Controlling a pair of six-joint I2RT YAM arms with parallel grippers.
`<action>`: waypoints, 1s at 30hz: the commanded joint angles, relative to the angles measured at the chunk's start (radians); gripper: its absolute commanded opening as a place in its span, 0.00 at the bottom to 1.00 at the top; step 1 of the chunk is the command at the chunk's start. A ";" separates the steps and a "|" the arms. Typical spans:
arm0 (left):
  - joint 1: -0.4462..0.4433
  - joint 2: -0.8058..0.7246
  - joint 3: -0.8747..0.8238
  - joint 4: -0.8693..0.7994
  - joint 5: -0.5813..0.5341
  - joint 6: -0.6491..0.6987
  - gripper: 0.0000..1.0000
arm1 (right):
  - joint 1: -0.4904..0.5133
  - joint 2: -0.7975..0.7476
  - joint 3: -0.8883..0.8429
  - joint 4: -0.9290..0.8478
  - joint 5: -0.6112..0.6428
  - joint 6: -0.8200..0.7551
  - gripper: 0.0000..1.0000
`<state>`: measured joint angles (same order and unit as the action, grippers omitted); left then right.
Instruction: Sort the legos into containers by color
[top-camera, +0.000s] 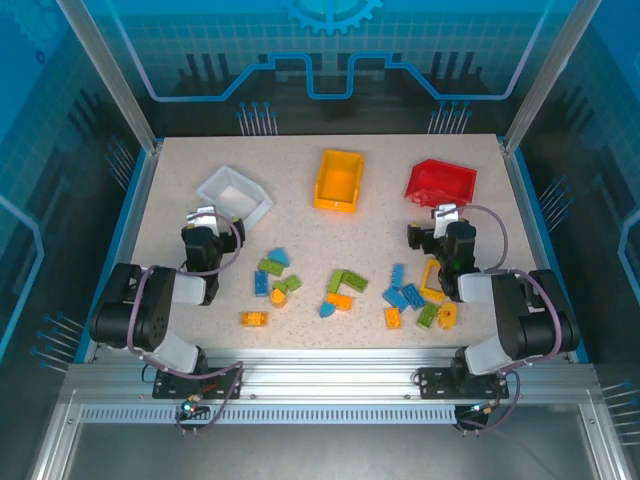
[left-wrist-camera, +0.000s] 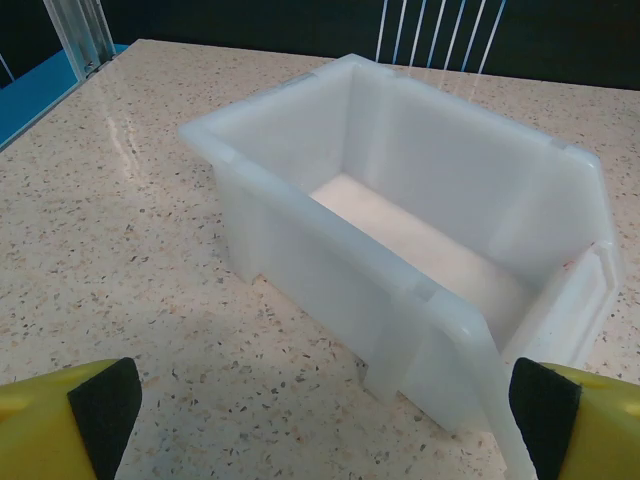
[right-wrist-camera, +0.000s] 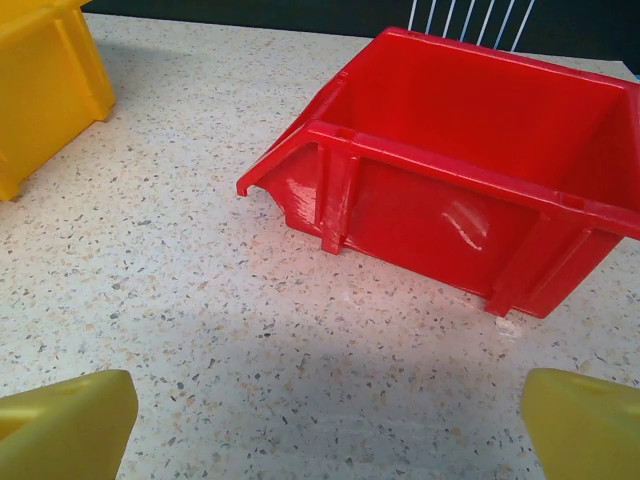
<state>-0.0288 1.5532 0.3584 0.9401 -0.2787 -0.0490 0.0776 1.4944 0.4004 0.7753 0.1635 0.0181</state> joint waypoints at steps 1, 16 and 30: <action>0.000 -0.002 0.005 0.014 0.019 0.015 0.99 | -0.010 0.009 0.018 0.004 -0.011 0.006 1.00; 0.000 -0.001 0.002 0.017 0.021 0.017 0.99 | -0.012 0.007 0.018 0.004 -0.010 0.006 1.00; -0.240 -0.401 0.018 -0.197 -0.214 0.176 0.99 | 0.011 -0.302 0.081 -0.283 0.095 0.015 1.00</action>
<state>-0.2218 1.3045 0.3031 0.8715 -0.3885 0.0673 0.0650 1.3071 0.4095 0.6353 0.1913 0.0334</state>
